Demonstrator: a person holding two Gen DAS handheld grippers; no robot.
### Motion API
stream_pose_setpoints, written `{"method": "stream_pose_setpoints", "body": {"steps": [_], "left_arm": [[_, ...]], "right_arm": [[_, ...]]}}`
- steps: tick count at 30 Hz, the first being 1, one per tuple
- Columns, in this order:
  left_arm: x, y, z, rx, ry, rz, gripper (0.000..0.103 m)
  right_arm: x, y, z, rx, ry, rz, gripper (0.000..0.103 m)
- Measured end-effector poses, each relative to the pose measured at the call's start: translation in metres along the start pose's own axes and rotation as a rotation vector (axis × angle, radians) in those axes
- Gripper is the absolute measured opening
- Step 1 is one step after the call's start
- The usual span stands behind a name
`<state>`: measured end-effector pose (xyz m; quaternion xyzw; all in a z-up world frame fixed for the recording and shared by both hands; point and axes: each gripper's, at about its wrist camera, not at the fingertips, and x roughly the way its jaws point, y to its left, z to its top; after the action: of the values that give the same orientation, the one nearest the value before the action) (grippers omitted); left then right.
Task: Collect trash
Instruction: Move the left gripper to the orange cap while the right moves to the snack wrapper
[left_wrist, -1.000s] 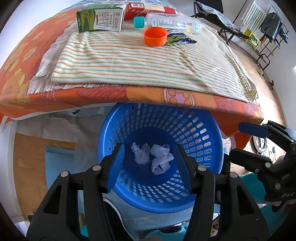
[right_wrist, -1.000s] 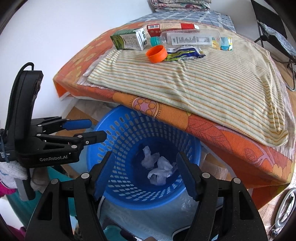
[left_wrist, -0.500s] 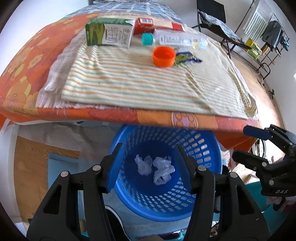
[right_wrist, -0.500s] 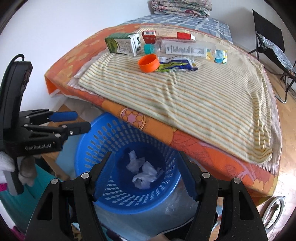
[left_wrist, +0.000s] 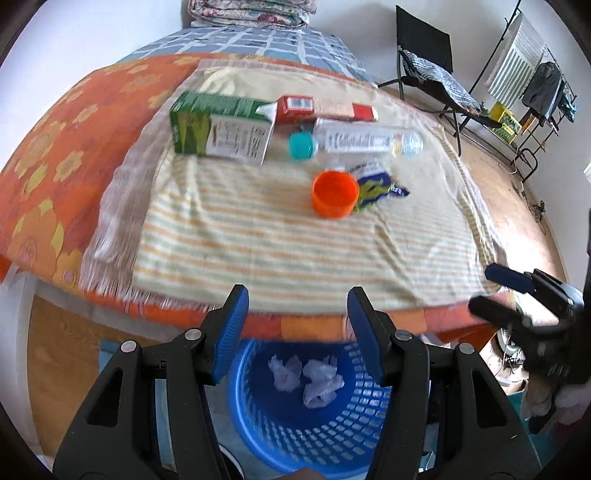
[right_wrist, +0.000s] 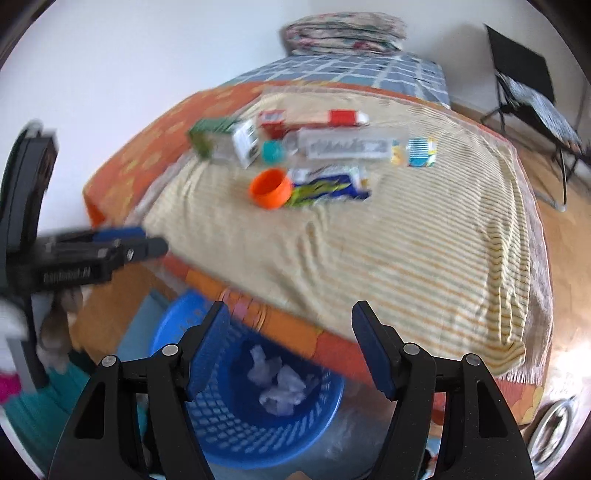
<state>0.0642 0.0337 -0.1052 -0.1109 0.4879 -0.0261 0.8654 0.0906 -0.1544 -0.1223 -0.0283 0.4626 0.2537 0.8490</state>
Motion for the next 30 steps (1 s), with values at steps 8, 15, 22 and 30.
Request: {"method": "stream_pose_setpoints", "body": {"steps": [8,15,22,30], "left_arm": [[0.020,-0.013,0.030,0.017,-0.003,-0.026,0.057],[0.046,-0.024,0.042,0.021,0.026,-0.051,0.057],[0.069,-0.027,0.053,0.004,0.053,-0.062,0.057],[0.091,-0.020,0.064,-0.066,0.082,-0.100,0.057]], "right_arm": [[0.012,-0.057,0.053,0.214,-0.048,0.064,0.068],[0.048,-0.084,0.073,0.360,-0.011,0.152,0.068],[0.081,-0.101,0.075,0.475,0.034,0.201,0.068],[0.108,-0.101,0.077,0.516,0.067,0.246,0.068]]}}
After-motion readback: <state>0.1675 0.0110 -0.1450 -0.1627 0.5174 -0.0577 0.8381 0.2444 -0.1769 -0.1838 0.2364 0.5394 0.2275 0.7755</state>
